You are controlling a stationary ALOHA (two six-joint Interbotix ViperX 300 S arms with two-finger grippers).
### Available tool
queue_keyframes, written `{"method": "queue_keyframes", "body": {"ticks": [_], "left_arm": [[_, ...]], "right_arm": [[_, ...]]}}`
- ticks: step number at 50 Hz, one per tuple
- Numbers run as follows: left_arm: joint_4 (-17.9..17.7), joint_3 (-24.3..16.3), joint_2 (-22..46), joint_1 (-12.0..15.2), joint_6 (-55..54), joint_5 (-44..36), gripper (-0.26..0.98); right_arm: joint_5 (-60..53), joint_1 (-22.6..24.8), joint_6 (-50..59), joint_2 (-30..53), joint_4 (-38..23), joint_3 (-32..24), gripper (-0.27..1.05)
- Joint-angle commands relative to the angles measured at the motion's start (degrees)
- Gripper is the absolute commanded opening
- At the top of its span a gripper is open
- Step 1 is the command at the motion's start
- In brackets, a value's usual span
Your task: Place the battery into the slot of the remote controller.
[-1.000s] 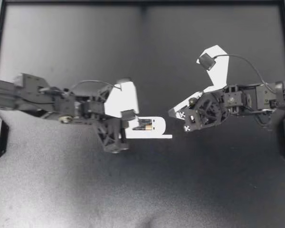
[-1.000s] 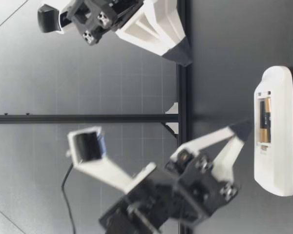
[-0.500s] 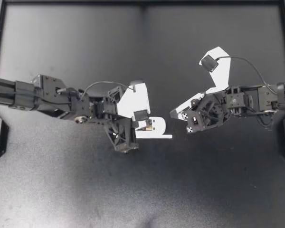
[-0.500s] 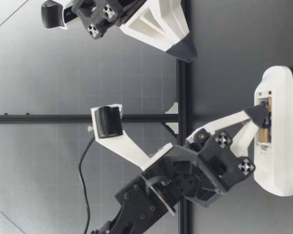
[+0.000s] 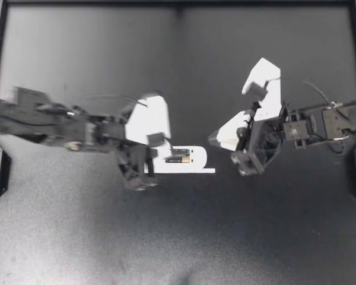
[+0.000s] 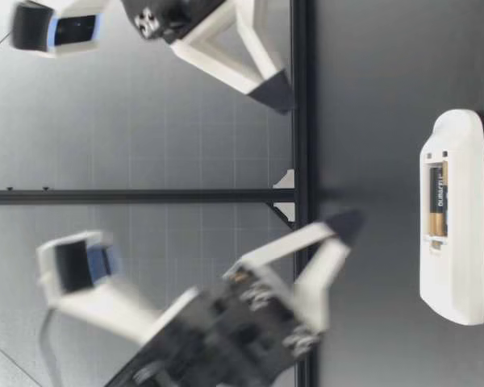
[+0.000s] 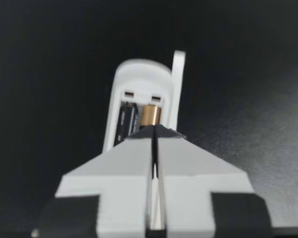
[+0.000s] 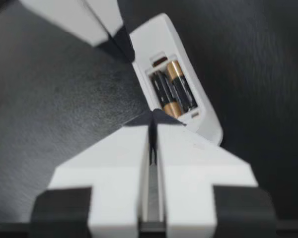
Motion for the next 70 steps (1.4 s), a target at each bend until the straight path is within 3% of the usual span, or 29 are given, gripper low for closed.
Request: {"method": "queue_keyframes", "body": {"ticks": [1, 13, 27, 70], "left_arm": [[0.1, 0.6, -4.0, 0.2, 0.2, -1.3, -0.18], [0.1, 4.1, -9.0, 0.2, 0.4, -2.5, -0.18], [0.0, 4.9, -10.5, 0.2, 0.9, -3.0, -0.18], [0.4, 5.4, -9.8, 0.2, 1.2, -3.0, -0.18]], "right_arm": [[-0.4, 0.5, -0.1, -1.7, -4.6, -1.7, -0.09], [-0.2, 1.1, -0.2, -2.4, -13.2, -3.0, -0.09], [0.0, 1.1, -0.2, -2.3, -20.7, -3.3, -0.09], [-0.3, 1.1, 0.1, -1.8, -21.4, -2.9, -0.09]]}}
